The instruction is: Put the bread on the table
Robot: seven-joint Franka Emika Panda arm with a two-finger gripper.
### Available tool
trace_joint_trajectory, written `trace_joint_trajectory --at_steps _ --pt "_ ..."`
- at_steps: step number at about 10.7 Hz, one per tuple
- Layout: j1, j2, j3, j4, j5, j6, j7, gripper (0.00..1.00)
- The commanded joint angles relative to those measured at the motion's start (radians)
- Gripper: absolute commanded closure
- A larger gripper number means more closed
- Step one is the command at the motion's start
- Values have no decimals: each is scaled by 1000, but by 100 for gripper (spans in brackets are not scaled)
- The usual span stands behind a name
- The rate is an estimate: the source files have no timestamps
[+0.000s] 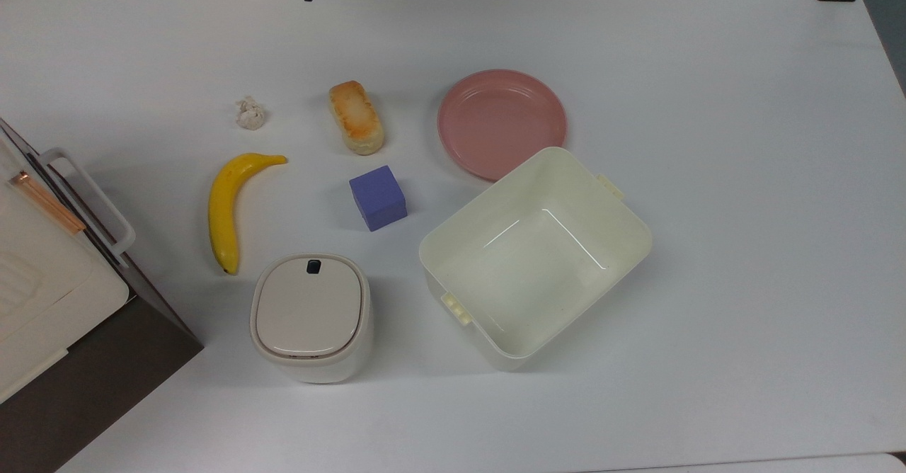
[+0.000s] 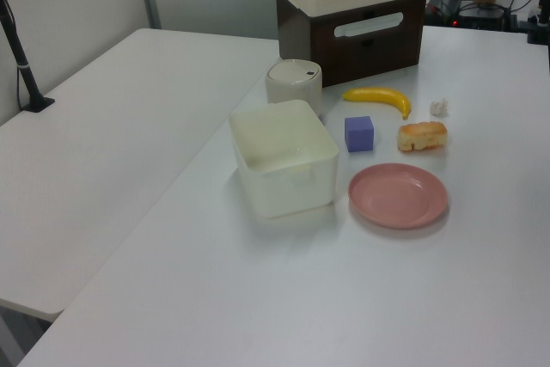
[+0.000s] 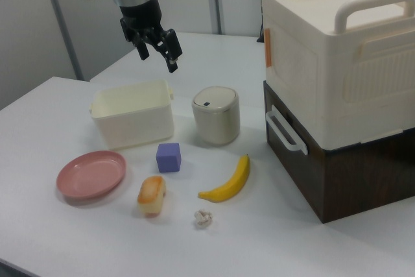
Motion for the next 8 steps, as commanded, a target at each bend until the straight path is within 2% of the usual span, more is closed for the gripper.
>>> trace_joint_trajectory --at_steps 1,8 --pt "3 7 -9 -7 22 -28 30 0" --pt "6 11 -9 -24 20 -55 27 0"
